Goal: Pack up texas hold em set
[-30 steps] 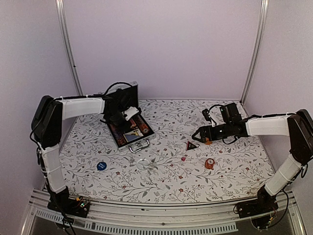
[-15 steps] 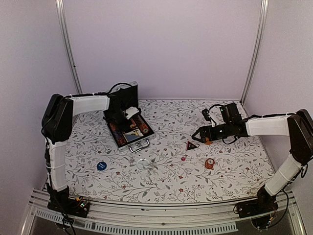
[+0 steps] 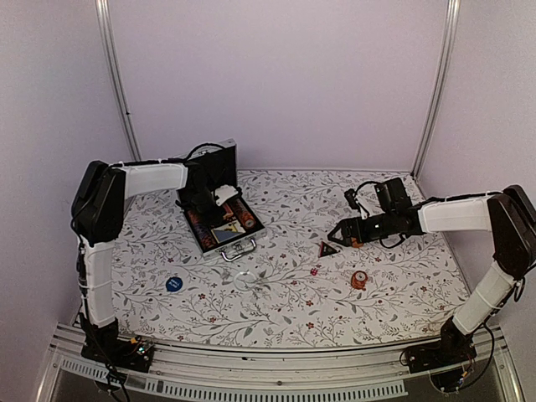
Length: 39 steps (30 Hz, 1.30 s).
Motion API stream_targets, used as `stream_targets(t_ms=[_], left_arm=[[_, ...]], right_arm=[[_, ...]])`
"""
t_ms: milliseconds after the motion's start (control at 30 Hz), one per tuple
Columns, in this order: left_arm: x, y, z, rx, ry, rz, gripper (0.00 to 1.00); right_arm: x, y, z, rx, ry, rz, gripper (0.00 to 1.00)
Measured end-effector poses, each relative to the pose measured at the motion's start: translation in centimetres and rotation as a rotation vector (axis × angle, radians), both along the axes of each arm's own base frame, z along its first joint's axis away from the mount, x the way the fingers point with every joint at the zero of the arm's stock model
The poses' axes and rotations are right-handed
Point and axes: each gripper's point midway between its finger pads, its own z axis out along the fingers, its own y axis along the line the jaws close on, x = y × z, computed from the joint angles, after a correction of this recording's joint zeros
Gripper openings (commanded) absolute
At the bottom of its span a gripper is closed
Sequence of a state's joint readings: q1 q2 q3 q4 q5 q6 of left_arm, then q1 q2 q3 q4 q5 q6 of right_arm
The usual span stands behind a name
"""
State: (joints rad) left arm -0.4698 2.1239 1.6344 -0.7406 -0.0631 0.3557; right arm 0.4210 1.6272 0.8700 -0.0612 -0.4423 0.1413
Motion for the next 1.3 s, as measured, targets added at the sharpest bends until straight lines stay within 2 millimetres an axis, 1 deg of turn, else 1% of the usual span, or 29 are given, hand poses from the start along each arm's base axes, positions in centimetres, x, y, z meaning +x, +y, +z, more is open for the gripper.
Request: stream_targets(t_ms=[433, 600, 867, 1133, 1300], left_arm=[[0.02, 0.46, -0.32, 0.004, 0.011, 0.009, 0.15], [0.04, 0.51, -0.34, 0.003, 0.012, 0.01, 0.18], [0.02, 0.45, -0.34, -0.006, 0.016, 0.009, 0.22], [-0.12, 0.18, -0.34, -0.021, 0.023, 0.003, 0.24], [-0.16, -0.02, 0.03, -0.034, 0.021, 0.001, 0.31]], right_arm=[[-0.01, 0.02, 0.01, 0.001, 0.0, 0.001, 0.99], [-0.01, 0.02, 0.01, 0.001, 0.0, 0.001, 0.99], [0.0, 0.01, 0.01, 0.001, 0.0, 0.001, 0.99], [0.0, 0.01, 0.01, 0.001, 0.0, 0.001, 0.99], [-0.01, 0.01, 0.01, 0.0, 0.0, 0.001, 0.99]])
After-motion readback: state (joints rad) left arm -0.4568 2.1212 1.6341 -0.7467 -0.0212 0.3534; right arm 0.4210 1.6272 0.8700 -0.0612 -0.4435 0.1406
